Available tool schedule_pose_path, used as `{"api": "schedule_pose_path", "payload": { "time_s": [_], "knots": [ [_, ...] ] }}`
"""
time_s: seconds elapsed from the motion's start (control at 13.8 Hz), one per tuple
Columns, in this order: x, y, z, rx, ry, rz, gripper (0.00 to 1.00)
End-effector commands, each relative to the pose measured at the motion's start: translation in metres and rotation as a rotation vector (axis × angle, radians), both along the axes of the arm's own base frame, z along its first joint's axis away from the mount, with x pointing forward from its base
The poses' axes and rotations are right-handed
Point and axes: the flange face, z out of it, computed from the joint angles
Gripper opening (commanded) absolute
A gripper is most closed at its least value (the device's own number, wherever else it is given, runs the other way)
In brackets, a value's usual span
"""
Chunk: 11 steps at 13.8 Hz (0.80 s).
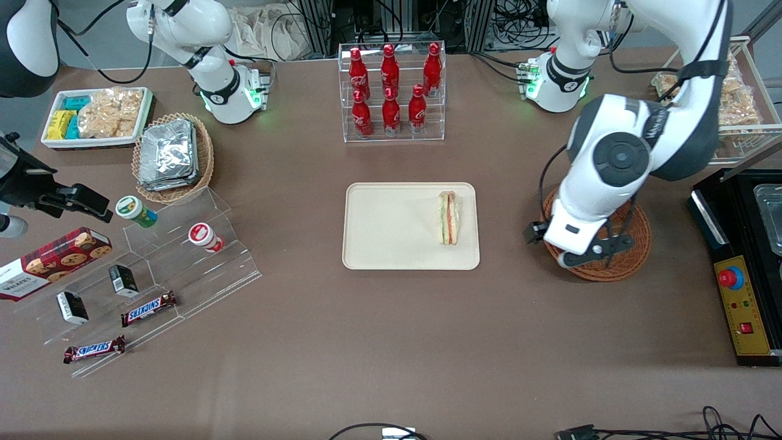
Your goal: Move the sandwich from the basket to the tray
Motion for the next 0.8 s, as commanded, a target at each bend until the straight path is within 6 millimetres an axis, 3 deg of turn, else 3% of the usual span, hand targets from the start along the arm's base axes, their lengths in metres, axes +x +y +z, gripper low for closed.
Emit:
{"api": "schedule_pose_path", "payload": {
  "time_s": [0.0,0.43,0.72],
  "knots": [
    [-0.008,0.04,0.037,-0.033,0.014,-0.033,1.0],
    [-0.019,0.111,0.089,-0.075,-0.016,-0.113,1.0],
    [-0.034,0.135,0.124,-0.072,-0.044,-0.178,1.0]
  ]
}}
